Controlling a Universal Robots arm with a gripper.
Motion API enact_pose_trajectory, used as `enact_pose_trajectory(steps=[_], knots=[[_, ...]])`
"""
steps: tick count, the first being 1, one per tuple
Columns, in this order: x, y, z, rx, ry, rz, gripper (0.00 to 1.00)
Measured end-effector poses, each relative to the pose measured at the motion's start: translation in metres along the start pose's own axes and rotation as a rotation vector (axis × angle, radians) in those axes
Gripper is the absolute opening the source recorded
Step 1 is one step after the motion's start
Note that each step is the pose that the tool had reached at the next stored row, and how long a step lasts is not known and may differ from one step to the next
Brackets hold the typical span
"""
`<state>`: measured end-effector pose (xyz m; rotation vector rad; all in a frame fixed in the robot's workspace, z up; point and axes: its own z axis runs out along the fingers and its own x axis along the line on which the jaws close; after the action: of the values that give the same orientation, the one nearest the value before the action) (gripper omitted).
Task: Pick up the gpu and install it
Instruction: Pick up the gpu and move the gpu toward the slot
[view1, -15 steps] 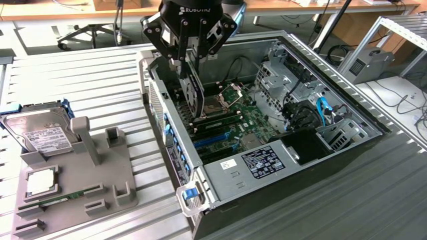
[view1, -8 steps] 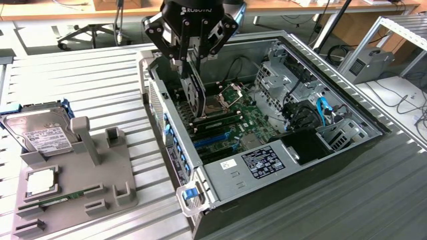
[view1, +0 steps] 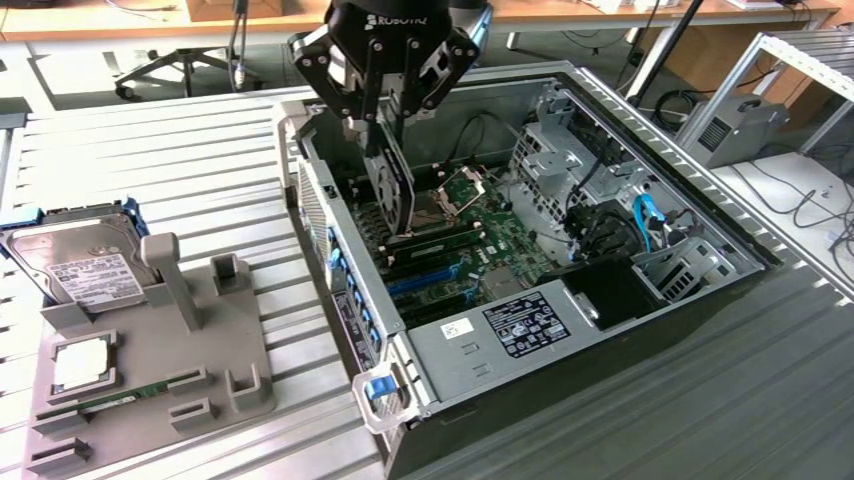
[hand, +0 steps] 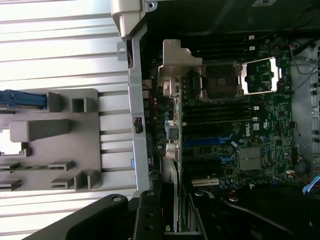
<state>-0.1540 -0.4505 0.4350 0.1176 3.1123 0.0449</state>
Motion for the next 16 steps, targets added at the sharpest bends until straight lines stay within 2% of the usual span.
enact_pose_trajectory(steps=[16], knots=[[-0.0062,0.0004,0.0008,0.0,0.0,0.0,0.26]])
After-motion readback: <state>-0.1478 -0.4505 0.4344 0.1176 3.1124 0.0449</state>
